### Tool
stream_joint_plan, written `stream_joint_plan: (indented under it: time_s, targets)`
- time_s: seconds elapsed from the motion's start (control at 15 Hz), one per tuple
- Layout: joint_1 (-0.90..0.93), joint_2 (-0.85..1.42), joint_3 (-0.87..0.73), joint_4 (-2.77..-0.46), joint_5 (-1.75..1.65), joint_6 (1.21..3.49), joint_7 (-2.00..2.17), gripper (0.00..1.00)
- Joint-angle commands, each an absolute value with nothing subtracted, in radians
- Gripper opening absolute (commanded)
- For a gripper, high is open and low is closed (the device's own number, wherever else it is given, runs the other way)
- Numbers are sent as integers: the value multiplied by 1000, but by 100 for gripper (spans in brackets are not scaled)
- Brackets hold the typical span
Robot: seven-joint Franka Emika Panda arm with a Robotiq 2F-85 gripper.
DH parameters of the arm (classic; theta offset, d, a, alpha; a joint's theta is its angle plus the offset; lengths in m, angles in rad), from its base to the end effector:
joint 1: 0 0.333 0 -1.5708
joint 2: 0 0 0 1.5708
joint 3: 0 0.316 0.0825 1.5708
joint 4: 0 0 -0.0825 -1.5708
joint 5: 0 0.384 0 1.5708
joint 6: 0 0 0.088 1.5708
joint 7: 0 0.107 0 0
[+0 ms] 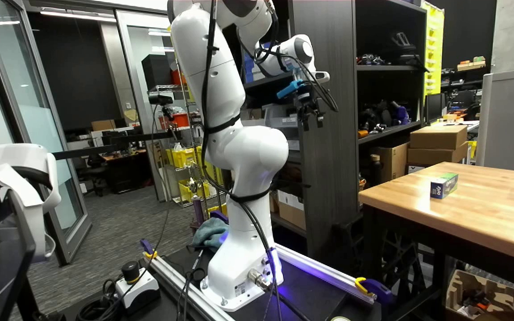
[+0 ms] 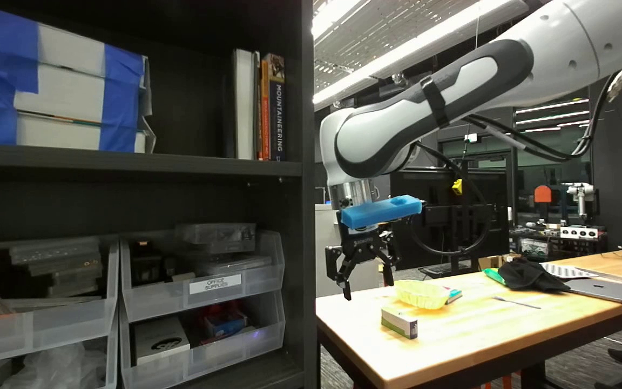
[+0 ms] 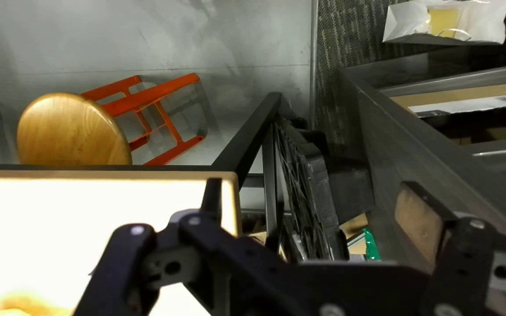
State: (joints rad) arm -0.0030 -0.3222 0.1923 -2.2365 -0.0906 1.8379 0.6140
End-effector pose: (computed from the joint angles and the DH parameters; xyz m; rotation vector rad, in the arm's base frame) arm 0.4405 0.0824 0.4918 2.9120 -0.6044 -0.0291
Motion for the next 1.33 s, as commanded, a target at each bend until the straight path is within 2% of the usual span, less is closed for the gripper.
stream_joint_plan:
  time_s: [0.0,1.27]
  targets:
    - [-24,-326,172,-2233,-134,1826,665,100]
    - [-93,-126,40,-2112,-315,1923,845,100]
